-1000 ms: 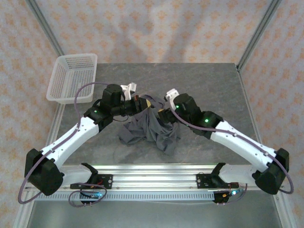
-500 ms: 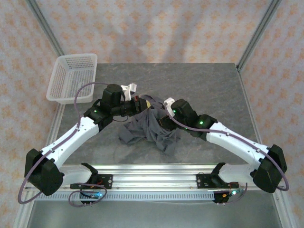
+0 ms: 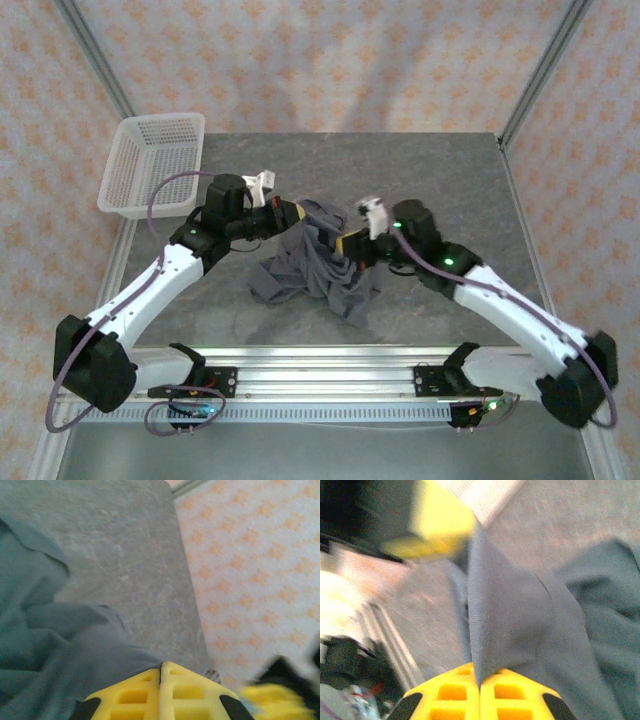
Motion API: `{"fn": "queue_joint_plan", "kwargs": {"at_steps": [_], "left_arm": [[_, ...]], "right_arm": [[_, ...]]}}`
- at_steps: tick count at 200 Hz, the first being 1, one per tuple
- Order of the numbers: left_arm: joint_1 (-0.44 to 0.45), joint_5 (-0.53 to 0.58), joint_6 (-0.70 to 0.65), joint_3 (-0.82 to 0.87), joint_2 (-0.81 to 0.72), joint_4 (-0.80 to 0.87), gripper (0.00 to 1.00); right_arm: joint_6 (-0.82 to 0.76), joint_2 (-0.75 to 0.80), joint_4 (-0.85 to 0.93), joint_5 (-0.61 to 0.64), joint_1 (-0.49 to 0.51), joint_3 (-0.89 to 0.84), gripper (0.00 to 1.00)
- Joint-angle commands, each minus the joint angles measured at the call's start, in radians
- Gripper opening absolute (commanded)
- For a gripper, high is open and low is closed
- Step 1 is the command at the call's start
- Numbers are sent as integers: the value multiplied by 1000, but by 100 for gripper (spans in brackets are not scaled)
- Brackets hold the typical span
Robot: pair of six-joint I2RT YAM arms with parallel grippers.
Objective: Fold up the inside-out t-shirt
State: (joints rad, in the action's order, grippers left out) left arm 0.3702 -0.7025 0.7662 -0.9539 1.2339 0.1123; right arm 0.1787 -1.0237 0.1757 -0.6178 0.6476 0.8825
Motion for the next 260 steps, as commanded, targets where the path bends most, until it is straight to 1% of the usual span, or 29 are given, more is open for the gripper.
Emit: {"fn": "queue_joint_plan", "kwargs": {"at_steps": [1, 12, 19, 28, 37, 47, 58, 70, 77, 87, 99, 111, 119, 129, 137, 152, 159, 164, 177, 184, 197, 211, 219, 226, 237, 246, 254, 260], "left_arm": [[-45, -61, 32, 81, 21, -153, 9], [-44, -68, 21, 75, 1, -159, 24], [-44, -56, -21, 58, -24, -112, 33], [-43, -28, -107, 25, -62, -20, 40], [-38, 15, -200, -4, -110, 86, 45], [-28, 73, -303, -27, -171, 180, 48], [-6, 139, -382, -36, -234, 249, 51], [56, 232, -462, -36, -289, 305, 51], [109, 285, -501, -30, -313, 320, 50], [193, 332, -546, -14, -333, 321, 49], [294, 388, -574, 8, -337, 306, 47], [382, 471, -581, 29, -320, 281, 46], [428, 553, -561, 33, -296, 276, 45], [454, 656, -507, 28, -257, 281, 41], [456, 699, -456, 31, -227, 275, 38], [452, 754, -349, 35, -181, 265, 38], [442, 746, -301, 35, -159, 259, 38], [435, 715, -275, 42, -146, 240, 38], [430, 623, -238, 81, -124, 136, 39], [430, 588, -188, 105, -111, 83, 42], [430, 577, -153, 121, -84, 49, 49], [431, 570, -135, 120, -58, 36, 52], [425, 544, -119, 124, -50, 3, 53], [411, 494, -95, 133, -39, -45, 54], [374, 400, -31, 146, -10, -133, 54], [347, 359, 20, 156, 15, -179, 52], [328, 339, 59, 166, 33, -218, 46], [317, 321, 81, 173, 42, -253, 39]], "right_arm": [[243, 93, -305, -231, -72, -68, 0], [287, 100, -359, -248, -101, -92, 0], [305, 99, -381, -243, -111, -106, 0], [302, 89, -374, -225, -116, -112, 0], [298, 73, -362, -218, -119, -111, 0], [305, 57, -370, -220, -123, -114, 0], [307, 43, -378, -221, -124, -116, 0], [304, 29, -370, -215, -128, -110, 0], [300, 20, -362, -211, -130, -104, 0], [298, 8, -354, -210, -132, -95, 0], [298, -6, -346, -206, -133, -85, 0], [298, -14, -342, -204, -134, -78, 0], [297, -16, -340, -203, -134, -77, 0], [299, -15, -335, -199, -133, -77, 0], [294, -13, -322, -192, -134, -73, 0], [278, -7, -280, -165, -133, -67, 0], [271, -6, -260, -152, -134, -62, 0], [267, -3, -251, -148, -134, -59, 0], [265, -3, -244, -140, -134, -59, 0], [266, -4, -246, -140, -134, -59, 0], [266, -6, -246, -141, -134, -57, 0], [272, -8, -249, -142, -134, -59, 0], [273, -8, -250, -139, -134, -59, 0], [274, -8, -250, -137, -134, -60, 0], [275, -9, -250, -132, -134, -62, 0], [275, -10, -252, -133, -134, -59, 0], [278, -10, -252, -132, -133, -59, 0], [279, -9, -252, -131, -134, -62, 0]]}}
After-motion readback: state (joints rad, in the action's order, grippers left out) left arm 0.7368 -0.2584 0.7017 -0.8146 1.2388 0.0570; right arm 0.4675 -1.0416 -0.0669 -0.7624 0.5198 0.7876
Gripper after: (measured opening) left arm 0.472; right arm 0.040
